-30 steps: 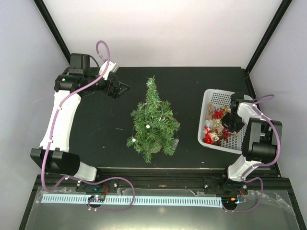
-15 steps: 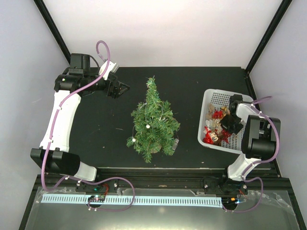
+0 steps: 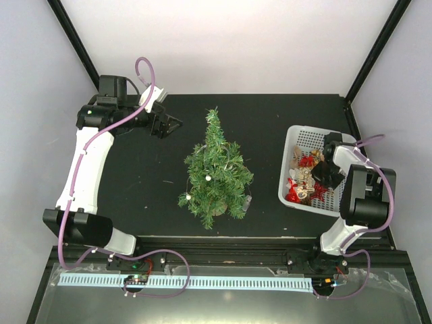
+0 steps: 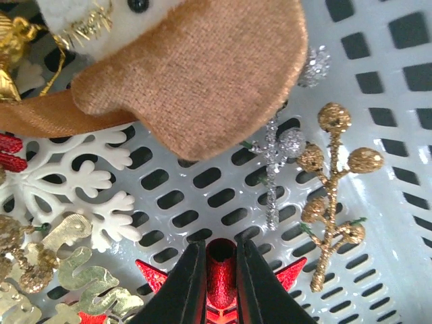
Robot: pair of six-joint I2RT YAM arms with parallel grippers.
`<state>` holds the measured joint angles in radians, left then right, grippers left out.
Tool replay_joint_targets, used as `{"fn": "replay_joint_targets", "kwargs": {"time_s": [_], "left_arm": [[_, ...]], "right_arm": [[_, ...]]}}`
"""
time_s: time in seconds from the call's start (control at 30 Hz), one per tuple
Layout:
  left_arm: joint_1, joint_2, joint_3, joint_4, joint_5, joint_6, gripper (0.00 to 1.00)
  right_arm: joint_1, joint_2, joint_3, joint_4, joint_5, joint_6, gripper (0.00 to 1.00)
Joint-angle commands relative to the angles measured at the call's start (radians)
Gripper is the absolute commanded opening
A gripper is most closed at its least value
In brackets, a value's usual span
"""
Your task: Decorate the small christmas tree
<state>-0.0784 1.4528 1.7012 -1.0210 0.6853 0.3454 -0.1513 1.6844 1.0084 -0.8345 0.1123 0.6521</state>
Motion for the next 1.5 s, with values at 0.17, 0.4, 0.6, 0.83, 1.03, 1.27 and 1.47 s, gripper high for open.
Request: {"fn": "replay_joint_targets", "kwargs": {"time_s": [0.17,0.4,0.6,0.83,1.03,1.27,1.47], "left_arm": [[0.003,-0.006,0.018,0.017,0.023,0.0,0.99],[0.004,-0.014,0.044,-0.007,0.015,0.012,0.99],[0.004,-0.029,0.072,-0.031,0.001,0.032,0.99],[0.004,-0.042,0.115,-0.055,0.009,0.032,0.99],[0.003,-0.052,0.191,-0.097,0.026,0.05,0.99],[0.003,-0.051,0.454,-0.146,0.04,0.059,0.99],[0.003,-0.147,0.504,0.006,0.167,0.117,0.99]], "right_arm": [[-0.001,-0.108,0.082,-0.08,0.054,-0.022,0.1],[-0.001,-0.2,0.13,-0.146,0.068,-0.036,0.1],[-0.001,-0.294,0.154,-0.205,0.076,-0.056,0.1],[-0.001,-0.371,0.145,-0.245,0.092,-0.056,0.09],[0.002,-0.434,0.16,-0.257,-0.037,-0.009,0.08],[0.036,-0.527,0.258,-0.294,-0.221,0.056,0.09],[0.057,-0.585,0.37,-0.335,-0.351,0.06,0.1]]}}
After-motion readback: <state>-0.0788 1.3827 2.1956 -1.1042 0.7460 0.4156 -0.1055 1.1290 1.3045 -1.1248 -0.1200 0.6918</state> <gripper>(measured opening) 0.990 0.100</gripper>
